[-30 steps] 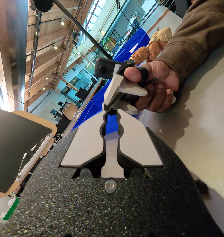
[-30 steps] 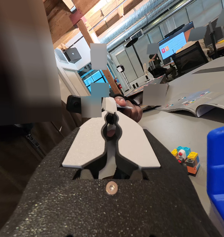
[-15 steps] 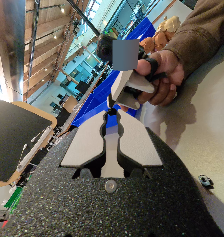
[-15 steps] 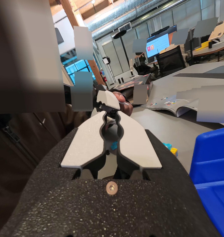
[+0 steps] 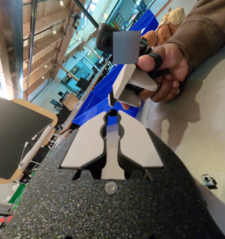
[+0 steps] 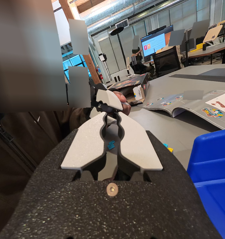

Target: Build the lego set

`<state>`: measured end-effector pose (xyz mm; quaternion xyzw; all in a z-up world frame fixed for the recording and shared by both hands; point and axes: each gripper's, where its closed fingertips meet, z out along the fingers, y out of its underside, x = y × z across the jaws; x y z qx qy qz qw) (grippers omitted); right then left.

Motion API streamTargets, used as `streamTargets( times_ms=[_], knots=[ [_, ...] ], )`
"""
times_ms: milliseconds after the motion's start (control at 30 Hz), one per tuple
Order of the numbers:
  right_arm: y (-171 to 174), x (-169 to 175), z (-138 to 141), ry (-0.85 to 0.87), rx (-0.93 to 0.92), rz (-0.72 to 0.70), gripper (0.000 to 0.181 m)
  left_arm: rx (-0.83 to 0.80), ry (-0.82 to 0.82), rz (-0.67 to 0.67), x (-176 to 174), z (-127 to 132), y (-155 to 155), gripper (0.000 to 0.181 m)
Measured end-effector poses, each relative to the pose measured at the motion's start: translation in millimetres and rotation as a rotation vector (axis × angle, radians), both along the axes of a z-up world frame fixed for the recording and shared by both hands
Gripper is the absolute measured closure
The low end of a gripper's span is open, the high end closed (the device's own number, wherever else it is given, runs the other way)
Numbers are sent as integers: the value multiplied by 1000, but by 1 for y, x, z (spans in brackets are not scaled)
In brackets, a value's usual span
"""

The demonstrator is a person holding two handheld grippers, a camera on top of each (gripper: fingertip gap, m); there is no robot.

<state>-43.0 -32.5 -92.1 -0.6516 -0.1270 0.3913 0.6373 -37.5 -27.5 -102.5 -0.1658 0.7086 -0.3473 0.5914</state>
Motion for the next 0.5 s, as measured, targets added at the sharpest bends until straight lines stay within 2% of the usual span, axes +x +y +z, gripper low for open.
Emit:
streamTargets(
  times_ms=[500],
  knots=[
    [0,1,0,-6,-2,-4,167,0,2,4,0,0,1,168]
  ],
)
